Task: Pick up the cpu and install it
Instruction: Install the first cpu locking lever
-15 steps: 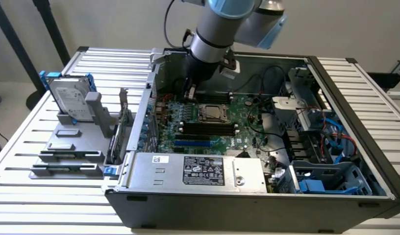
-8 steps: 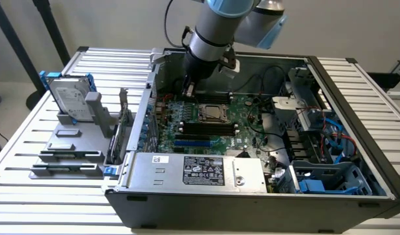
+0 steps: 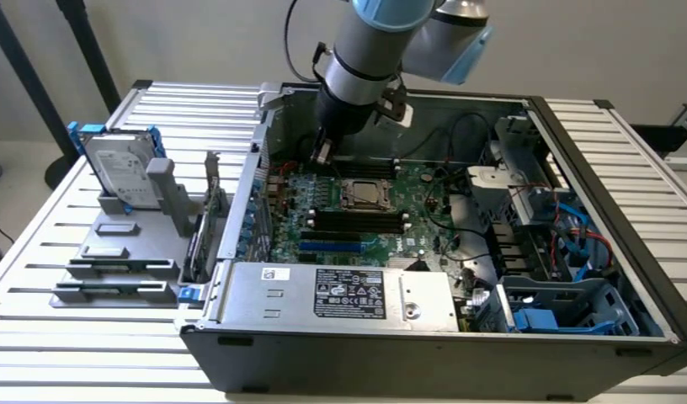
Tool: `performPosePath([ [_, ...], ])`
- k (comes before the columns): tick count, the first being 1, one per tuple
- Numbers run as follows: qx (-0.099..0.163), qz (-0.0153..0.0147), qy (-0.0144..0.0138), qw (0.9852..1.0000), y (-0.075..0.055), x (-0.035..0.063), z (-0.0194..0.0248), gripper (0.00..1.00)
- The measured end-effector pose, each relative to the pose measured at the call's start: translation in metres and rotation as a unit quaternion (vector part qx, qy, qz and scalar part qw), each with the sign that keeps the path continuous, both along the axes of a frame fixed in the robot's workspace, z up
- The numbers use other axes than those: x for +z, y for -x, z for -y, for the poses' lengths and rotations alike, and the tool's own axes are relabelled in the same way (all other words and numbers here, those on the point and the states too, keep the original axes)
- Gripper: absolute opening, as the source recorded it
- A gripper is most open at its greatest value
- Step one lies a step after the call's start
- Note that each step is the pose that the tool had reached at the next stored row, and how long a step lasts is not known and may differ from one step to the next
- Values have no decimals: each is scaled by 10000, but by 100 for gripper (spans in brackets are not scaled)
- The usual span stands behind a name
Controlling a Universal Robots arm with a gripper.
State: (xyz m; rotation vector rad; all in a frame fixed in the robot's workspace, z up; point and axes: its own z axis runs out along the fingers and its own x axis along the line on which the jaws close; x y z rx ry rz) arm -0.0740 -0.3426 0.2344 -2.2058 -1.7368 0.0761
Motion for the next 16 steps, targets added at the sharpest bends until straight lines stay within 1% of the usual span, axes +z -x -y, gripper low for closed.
performPosePath([
  [4, -199, -1, -83, 9998, 6, 33, 0, 11],
  [8, -388, -3, -174, 9991, 13, 68, 1, 11],
  [9, -421, -5, -203, 9989, 19, 77, 1, 11],
  [12, -467, -15, -306, 9984, 50, 110, 9, 11],
  [13, -481, -16, -332, 9983, 62, 116, 11, 11],
  [14, -505, -16, -343, 9981, 72, 117, 11, 11],
  [16, -573, -14, -351, 9977, 86, 117, 11, 11],
])
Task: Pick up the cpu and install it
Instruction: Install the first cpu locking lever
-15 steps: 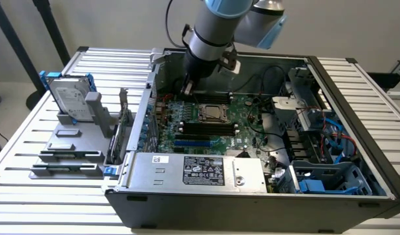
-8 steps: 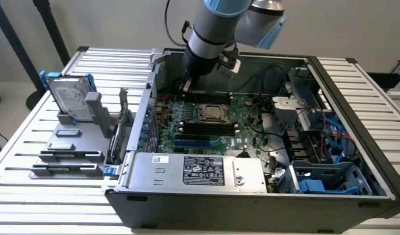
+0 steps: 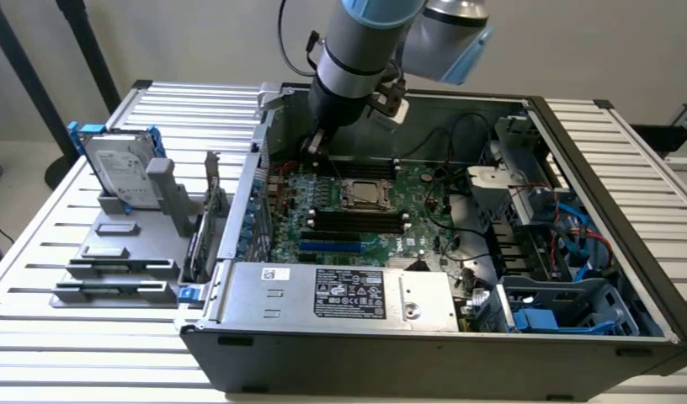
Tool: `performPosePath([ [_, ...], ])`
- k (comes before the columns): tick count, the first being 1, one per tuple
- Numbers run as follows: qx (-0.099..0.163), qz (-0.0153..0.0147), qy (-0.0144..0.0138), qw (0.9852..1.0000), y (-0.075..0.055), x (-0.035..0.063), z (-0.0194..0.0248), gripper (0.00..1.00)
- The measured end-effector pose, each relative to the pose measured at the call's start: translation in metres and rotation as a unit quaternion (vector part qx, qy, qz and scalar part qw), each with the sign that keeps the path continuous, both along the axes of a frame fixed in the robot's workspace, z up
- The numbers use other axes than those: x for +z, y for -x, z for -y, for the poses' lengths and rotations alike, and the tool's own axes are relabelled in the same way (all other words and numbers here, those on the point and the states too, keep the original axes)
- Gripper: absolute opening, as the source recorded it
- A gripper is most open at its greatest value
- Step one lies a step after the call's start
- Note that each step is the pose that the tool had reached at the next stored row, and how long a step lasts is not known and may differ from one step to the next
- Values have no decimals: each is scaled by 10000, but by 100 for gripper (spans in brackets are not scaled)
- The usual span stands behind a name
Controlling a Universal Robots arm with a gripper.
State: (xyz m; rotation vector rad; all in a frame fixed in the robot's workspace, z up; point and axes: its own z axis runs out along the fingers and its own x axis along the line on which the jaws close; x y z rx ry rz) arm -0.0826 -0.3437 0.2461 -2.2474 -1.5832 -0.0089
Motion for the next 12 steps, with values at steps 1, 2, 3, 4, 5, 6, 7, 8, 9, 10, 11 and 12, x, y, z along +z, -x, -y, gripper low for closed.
performPosePath([
  [1, -39, 0, -1, 10000, 6, 0, 0, 11],
  [2, -81, 0, -1, 10000, 12, 0, 0, 11],
  [3, -122, 0, -1, 9999, 17, 0, 0, 11],
  [4, -164, 0, -1, 9999, 23, 0, 0, 11],
  [5, -205, 0, -2, 9998, 29, 0, 0, 11],
  [6, -248, 0, -3, 9997, 35, 0, 0, 11],
  [7, -295, 0, -3, 9996, 41, 0, 0, 11],
  [8, -344, 0, -3, 9994, 46, 0, 0, 11],
  [9, -398, 0, -3, 9992, 48, 0, 0, 11],
  [10, -453, 0, -3, 9990, 49, 0, 0, 11],
  [11, -498, 0, -3, 9988, 49, 0, 0, 11],
  [12, -538, 0, -3, 9986, 49, 0, 0, 11],
])
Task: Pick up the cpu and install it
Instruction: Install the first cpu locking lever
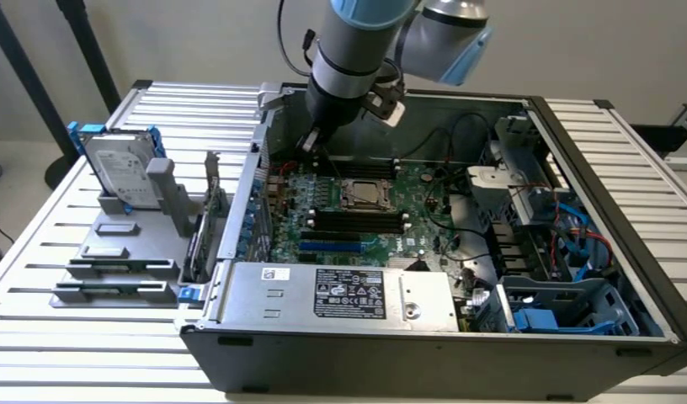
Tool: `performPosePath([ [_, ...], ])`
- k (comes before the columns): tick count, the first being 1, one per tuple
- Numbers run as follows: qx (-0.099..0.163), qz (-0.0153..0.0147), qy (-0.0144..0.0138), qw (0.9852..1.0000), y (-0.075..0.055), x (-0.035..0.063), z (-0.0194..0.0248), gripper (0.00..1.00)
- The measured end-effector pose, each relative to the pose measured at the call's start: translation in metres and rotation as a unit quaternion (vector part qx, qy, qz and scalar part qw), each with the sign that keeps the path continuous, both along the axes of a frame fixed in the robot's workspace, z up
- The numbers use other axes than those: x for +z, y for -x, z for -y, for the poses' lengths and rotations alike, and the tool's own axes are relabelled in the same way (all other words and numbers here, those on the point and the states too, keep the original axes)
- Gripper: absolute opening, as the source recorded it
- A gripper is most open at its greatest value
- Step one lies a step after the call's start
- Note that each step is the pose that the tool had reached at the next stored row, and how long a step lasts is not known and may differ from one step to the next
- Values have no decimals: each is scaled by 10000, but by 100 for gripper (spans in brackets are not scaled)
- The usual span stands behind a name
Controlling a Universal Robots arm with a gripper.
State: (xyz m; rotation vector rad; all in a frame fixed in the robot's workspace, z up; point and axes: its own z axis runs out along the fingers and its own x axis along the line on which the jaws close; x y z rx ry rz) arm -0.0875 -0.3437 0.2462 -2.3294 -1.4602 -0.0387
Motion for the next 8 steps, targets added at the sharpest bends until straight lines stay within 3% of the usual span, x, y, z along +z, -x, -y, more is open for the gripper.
performPosePath([
  [4, -126, 13, -3, 9999, 1, 2, 0, 11],
  [8, -225, 50, -6, 9997, 0, 8, 0, 11],
])
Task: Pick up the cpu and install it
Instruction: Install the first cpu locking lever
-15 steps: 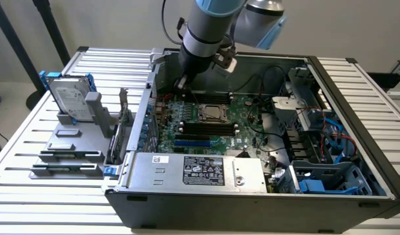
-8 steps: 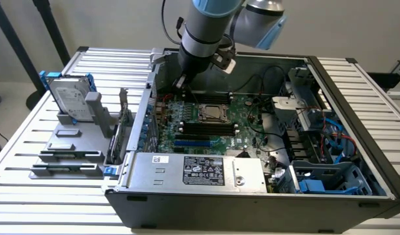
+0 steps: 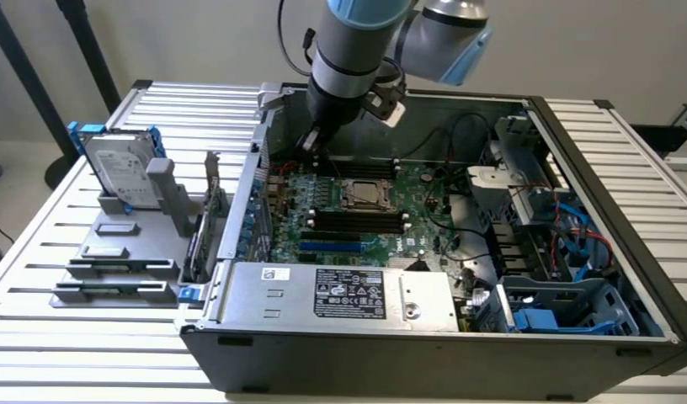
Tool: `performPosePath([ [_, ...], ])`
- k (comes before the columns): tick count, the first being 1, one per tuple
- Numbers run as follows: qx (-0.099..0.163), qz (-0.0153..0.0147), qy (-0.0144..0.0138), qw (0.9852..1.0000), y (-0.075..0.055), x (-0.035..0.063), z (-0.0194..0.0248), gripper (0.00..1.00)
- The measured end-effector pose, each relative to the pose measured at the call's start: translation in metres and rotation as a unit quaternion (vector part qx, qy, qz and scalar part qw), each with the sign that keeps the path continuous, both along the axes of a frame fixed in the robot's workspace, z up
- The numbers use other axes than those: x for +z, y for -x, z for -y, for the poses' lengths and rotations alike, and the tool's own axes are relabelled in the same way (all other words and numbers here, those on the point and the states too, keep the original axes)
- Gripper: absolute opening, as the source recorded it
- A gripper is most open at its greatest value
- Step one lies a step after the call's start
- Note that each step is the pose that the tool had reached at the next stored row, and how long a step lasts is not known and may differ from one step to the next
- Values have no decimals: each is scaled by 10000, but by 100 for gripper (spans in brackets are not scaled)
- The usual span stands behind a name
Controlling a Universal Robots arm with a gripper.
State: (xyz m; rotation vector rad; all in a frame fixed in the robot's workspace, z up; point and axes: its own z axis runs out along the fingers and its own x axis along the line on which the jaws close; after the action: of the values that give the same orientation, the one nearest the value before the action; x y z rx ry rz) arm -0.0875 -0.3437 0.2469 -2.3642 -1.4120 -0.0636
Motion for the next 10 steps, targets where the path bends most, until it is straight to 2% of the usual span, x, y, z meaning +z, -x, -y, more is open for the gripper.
performPosePath([
  [6, -89, 51, 0, 9999, -5, 32, 0, 11],
  [8, -109, 86, 0, 9999, -9, 39, 0, 11],
  [10, -128, 134, 0, 9998, -14, 42, 0, 11],
])
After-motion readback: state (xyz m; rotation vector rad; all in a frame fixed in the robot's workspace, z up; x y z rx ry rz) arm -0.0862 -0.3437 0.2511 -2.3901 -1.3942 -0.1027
